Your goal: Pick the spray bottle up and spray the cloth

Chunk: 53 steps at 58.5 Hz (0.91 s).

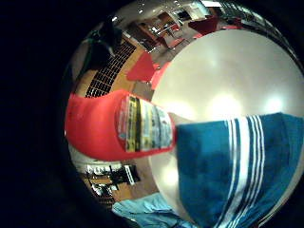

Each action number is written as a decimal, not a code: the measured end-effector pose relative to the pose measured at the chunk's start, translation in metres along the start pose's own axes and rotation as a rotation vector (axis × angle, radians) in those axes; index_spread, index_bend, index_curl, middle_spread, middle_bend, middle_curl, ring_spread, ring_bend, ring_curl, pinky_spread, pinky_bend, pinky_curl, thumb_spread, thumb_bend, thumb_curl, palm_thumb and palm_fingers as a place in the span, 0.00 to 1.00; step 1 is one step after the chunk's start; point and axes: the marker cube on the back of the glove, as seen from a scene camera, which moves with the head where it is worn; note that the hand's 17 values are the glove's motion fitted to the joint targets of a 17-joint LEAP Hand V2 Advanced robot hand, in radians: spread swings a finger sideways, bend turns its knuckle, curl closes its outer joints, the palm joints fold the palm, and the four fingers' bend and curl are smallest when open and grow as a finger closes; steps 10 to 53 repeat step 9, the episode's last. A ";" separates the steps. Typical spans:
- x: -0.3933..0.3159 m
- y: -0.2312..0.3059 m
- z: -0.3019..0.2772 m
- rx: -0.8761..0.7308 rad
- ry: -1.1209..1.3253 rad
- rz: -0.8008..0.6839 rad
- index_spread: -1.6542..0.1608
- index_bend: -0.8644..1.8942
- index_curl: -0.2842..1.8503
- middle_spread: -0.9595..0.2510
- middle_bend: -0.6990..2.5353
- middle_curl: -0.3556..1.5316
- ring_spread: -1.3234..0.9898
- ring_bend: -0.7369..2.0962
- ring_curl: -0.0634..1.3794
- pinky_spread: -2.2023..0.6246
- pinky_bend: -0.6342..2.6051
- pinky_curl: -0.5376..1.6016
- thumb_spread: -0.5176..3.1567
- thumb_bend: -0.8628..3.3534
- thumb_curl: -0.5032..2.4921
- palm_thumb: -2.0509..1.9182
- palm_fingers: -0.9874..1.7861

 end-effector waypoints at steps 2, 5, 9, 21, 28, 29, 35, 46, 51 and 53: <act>0.002 0.006 -0.008 0.008 -0.013 -0.004 0.76 0.32 0.30 0.66 0.32 0.42 0.53 0.41 0.32 0.78 0.32 0.44 0.36 0.19 0.36 0.69 0.57; 0.001 0.015 -0.019 0.030 -0.050 -0.015 0.75 0.32 0.28 0.67 0.31 0.41 0.53 0.42 0.32 0.79 0.33 0.43 0.37 0.20 0.35 0.68 0.55; 0.003 0.023 -0.030 0.050 -0.053 -0.033 0.75 0.33 0.26 0.67 0.31 0.41 0.53 0.43 0.32 0.80 0.33 0.43 0.38 0.20 0.34 0.68 0.54; 0.003 0.023 -0.030 0.050 -0.053 -0.033 0.75 0.33 0.26 0.67 0.31 0.41 0.53 0.43 0.32 0.80 0.33 0.43 0.38 0.20 0.34 0.68 0.54; 0.003 0.023 -0.030 0.050 -0.053 -0.033 0.75 0.33 0.26 0.67 0.31 0.41 0.53 0.43 0.32 0.80 0.33 0.43 0.38 0.20 0.34 0.68 0.54; 0.003 0.023 -0.030 0.050 -0.053 -0.033 0.75 0.33 0.26 0.67 0.31 0.41 0.53 0.43 0.32 0.80 0.33 0.43 0.38 0.20 0.34 0.68 0.54; 0.003 0.023 -0.030 0.050 -0.053 -0.033 0.75 0.33 0.26 0.67 0.31 0.41 0.53 0.43 0.32 0.80 0.33 0.43 0.38 0.20 0.34 0.68 0.54; 0.003 0.023 -0.030 0.050 -0.053 -0.033 0.75 0.33 0.26 0.67 0.31 0.41 0.53 0.43 0.32 0.80 0.33 0.43 0.38 0.20 0.34 0.68 0.54; 0.003 0.023 -0.030 0.050 -0.053 -0.033 0.75 0.33 0.26 0.67 0.31 0.41 0.53 0.43 0.32 0.80 0.33 0.43 0.38 0.20 0.34 0.68 0.54; 0.003 0.023 -0.030 0.050 -0.053 -0.033 0.75 0.33 0.26 0.67 0.31 0.41 0.53 0.43 0.32 0.80 0.33 0.43 0.38 0.20 0.34 0.68 0.54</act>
